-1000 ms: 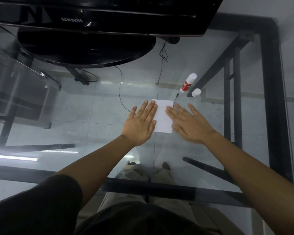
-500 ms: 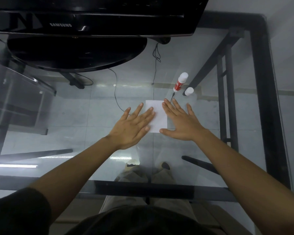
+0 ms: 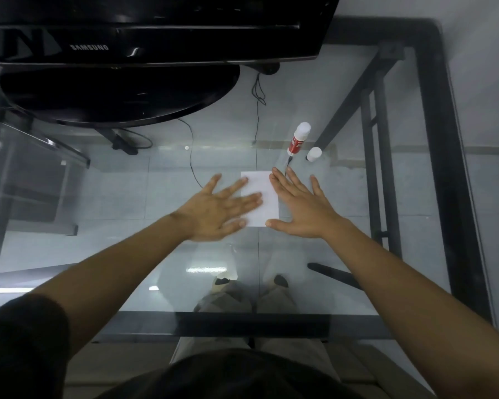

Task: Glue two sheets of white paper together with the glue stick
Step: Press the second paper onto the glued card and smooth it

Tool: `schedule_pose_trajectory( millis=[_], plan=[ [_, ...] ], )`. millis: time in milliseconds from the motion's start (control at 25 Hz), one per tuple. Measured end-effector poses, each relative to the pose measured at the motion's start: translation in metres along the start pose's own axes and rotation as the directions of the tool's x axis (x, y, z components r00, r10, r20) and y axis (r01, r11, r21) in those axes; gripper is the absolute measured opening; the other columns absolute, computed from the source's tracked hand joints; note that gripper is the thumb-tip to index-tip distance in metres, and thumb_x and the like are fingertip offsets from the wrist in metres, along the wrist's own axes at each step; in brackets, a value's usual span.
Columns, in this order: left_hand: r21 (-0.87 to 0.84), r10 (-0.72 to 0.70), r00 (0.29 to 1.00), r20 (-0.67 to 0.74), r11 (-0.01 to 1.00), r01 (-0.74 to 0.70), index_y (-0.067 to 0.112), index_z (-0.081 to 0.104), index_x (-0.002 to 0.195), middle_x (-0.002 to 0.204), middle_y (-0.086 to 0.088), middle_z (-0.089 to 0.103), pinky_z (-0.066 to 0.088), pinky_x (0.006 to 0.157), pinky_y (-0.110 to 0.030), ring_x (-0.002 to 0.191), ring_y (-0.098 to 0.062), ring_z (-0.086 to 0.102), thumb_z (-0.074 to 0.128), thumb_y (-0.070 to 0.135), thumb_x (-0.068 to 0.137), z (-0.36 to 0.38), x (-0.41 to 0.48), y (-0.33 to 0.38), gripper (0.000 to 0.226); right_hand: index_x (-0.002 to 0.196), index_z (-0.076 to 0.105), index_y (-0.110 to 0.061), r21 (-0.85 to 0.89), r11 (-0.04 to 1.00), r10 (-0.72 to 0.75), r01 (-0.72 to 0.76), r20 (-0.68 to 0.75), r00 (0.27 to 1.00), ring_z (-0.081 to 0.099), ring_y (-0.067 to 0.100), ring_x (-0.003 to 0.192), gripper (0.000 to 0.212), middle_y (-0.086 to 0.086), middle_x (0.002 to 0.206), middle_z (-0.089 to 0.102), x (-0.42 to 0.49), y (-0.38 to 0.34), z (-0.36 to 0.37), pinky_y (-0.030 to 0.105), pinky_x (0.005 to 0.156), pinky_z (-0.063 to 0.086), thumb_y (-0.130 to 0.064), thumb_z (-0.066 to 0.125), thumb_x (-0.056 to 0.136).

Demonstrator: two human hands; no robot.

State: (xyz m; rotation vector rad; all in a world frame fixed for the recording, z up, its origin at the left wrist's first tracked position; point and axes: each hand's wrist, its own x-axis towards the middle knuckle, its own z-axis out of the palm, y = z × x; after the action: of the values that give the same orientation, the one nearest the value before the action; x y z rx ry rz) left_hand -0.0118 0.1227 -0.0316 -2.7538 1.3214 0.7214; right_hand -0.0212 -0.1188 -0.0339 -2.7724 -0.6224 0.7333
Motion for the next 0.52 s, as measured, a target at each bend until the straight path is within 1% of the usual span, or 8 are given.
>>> schedule_pose_trajectory(
  millis=[40,80,200,320,440,520],
  plan=[
    [0.010,0.045,0.999,0.012,0.999,-0.045,0.038,-0.018,0.142,0.153,0.016,-0.011,-0.031,0.103,-0.044,0.134,-0.011,-0.034,-0.008,0.058,0.088,0.006,-0.003,0.008,0.058,0.144,-0.015,-0.024,0.003,1.000,-0.001,0.001,-0.002,1.000,-0.023,0.011,0.139,0.095,-0.009,0.154,-0.021,0.000,0.000,0.000,0.049,0.110,-0.013,-0.068,0.039,0.081],
    [0.005,0.044,0.999,0.006,0.999,-0.044,0.038,-0.017,0.142,0.152,0.016,-0.011,-0.031,0.103,-0.044,0.135,-0.010,-0.033,-0.008,0.057,0.089,0.009,-0.001,0.010,0.057,0.144,-0.016,-0.024,0.005,1.000,-0.002,0.002,-0.002,1.000,-0.023,0.010,0.139,0.095,-0.009,0.154,-0.021,0.000,0.001,0.000,0.049,0.110,-0.014,-0.068,0.039,0.081],
    [-0.043,-0.104,0.993,-0.064,0.994,0.101,0.037,-0.015,0.142,0.151,0.017,-0.010,-0.026,0.105,-0.047,0.134,-0.013,-0.033,-0.003,0.052,0.093,-0.001,0.019,-0.006,0.053,0.144,-0.017,-0.024,0.000,1.000,-0.004,0.004,-0.002,1.000,-0.023,0.011,0.139,0.096,-0.009,0.154,-0.021,0.000,0.000,0.001,0.049,0.110,-0.014,-0.069,0.039,0.080],
    [-0.024,-0.226,0.969,-0.099,0.974,0.224,0.034,-0.017,0.140,0.154,0.013,-0.009,-0.018,0.107,-0.050,0.136,-0.016,-0.028,-0.004,0.051,0.091,-0.009,0.030,-0.012,0.053,0.144,-0.017,-0.023,-0.013,1.000,0.005,-0.005,0.001,1.000,-0.022,0.013,0.140,0.096,-0.008,0.155,-0.020,0.001,0.000,0.000,0.049,0.109,-0.015,-0.068,0.040,0.080],
    [-0.087,-0.349,0.932,-0.098,0.936,0.342,0.023,-0.014,0.144,0.158,0.003,-0.007,-0.013,0.109,-0.047,0.142,-0.017,-0.018,0.002,0.049,0.093,0.002,0.020,0.012,0.060,0.144,-0.016,-0.023,-0.019,1.000,0.017,-0.017,-0.007,1.000,-0.023,0.012,0.140,0.096,-0.008,0.155,-0.020,0.001,-0.002,0.000,0.048,0.109,-0.015,-0.067,0.040,0.081],
    [-0.133,-0.408,0.909,-0.086,0.909,0.395,0.016,-0.010,0.146,0.158,-0.003,-0.007,-0.005,0.113,-0.045,0.144,-0.020,-0.011,0.008,0.046,0.096,0.008,0.015,0.030,0.061,0.144,-0.016,-0.022,-0.035,0.999,0.034,-0.035,-0.028,0.999,-0.022,0.013,0.140,0.095,-0.007,0.155,-0.019,0.000,-0.006,0.003,0.049,0.109,-0.015,-0.065,0.040,0.081]
  ],
)
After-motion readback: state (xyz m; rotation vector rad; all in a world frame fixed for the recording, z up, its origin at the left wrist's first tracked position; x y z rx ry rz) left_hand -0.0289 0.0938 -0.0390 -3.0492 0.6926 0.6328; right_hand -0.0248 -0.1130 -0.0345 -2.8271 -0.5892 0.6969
